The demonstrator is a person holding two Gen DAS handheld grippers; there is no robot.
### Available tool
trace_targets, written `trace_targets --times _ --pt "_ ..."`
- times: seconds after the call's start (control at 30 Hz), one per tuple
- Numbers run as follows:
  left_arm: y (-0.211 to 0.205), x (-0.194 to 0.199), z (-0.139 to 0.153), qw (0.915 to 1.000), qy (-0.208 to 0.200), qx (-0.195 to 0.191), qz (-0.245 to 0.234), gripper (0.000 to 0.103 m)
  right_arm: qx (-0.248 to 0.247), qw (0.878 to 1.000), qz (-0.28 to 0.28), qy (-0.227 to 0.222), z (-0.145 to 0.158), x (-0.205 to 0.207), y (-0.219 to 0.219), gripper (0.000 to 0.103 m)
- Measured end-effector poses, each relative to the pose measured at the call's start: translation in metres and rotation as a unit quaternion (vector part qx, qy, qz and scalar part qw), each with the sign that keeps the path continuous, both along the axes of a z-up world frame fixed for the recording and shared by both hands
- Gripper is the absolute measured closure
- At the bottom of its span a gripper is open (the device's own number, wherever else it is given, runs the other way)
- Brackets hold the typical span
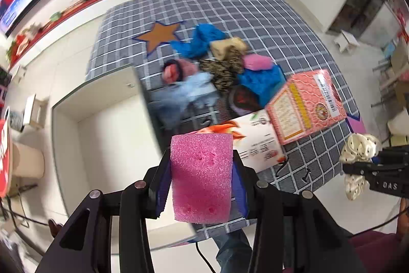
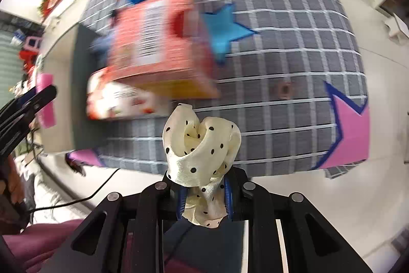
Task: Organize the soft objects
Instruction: 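Carry the sponge and scrunchie with both tools over the white box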
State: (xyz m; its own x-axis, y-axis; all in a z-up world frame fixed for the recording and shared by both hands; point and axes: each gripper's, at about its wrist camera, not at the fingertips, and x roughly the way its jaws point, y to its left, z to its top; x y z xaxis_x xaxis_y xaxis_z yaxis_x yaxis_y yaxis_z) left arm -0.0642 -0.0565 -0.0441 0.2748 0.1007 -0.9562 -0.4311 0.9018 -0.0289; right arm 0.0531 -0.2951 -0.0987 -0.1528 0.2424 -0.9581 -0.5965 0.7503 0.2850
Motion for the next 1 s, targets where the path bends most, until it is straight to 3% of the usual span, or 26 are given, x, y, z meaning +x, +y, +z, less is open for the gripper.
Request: trace_targets --times 0.17,0.37,0.57,0.73,1.0 --pt "0.018 -0.039 0.015 0.9991 -0.018 0.011 0.036 0.057 0.032 0.997 0.057 -0.045 0.040 -0.021 0.035 0.079" --pt "0.042 -0.081 0.020 0.9926 -0.032 0.009 0.117 0.057 0.067 0.985 0.138 -0.076 0.074 -0.044 0.097 0.079" --pt "0.062 -0.117 0.017 0.9795 -0.035 0.006 0.198 0.057 0.084 0.972 0.204 -0.083 0.083 -0.064 0.147 0.079" --pt "0.078 -0.140 0.010 0.9608 -0.031 -0.001 0.275 0.057 0.091 0.958 0.258 -0.090 0.087 -0.076 0.181 0.079" --pt "0.086 -0.146 -0.014 0.9469 -0.004 -0.020 0.321 0.057 0.087 0.942 0.318 -0.061 0.078 -0.101 0.231 0.079"
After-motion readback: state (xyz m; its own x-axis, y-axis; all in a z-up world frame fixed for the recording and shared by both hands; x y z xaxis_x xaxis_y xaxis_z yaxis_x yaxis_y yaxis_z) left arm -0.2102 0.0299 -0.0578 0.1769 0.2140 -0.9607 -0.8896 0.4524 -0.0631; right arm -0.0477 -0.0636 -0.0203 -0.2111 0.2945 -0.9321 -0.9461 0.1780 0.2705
